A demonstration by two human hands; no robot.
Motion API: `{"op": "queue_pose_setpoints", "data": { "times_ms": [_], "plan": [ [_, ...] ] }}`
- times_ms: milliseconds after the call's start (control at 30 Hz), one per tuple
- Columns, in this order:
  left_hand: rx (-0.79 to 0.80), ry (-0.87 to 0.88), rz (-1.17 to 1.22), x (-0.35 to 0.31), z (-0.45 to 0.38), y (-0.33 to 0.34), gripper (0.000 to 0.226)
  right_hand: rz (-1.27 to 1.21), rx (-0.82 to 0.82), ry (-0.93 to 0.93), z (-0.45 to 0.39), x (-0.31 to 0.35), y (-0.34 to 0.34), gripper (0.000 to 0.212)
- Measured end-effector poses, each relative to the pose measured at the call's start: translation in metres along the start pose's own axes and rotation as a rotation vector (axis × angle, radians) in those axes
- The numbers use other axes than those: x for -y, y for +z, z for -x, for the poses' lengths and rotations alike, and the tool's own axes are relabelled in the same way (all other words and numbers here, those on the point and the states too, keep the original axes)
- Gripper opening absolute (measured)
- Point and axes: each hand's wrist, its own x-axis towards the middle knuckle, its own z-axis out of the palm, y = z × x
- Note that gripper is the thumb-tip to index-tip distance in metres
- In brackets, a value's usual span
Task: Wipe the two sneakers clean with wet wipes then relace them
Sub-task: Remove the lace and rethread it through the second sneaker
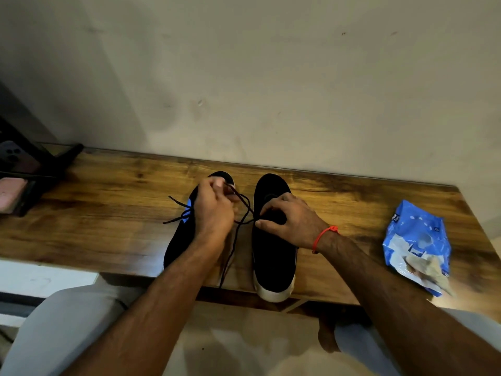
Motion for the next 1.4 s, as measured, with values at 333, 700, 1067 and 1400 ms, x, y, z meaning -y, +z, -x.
{"op": "queue_pose_setpoints", "data": {
  "times_ms": [333,700,1067,1400],
  "plan": [
    [0.479,0.254,-0.859,0.017,0.005,-0.006,0.044,0.043,0.021,0.013,0.001,0.004,-0.002,0.038],
    [-0.106,-0.012,0.602,-0.037,-0.014,-0.026,0.035,0.062,0.033,0.027,0.002,0.004,-0.005,0.037],
    [0.557,0.22,-1.042,0.021,0.0,-0.006,0.02,0.106,0.055,0.033,0.001,0.006,-0.007,0.041],
    [0.326,0.336,-1.032,0.015,-0.009,-0.019,0.016,0.153,0.047,0.04,0.002,0.005,-0.007,0.039]
  ]
}}
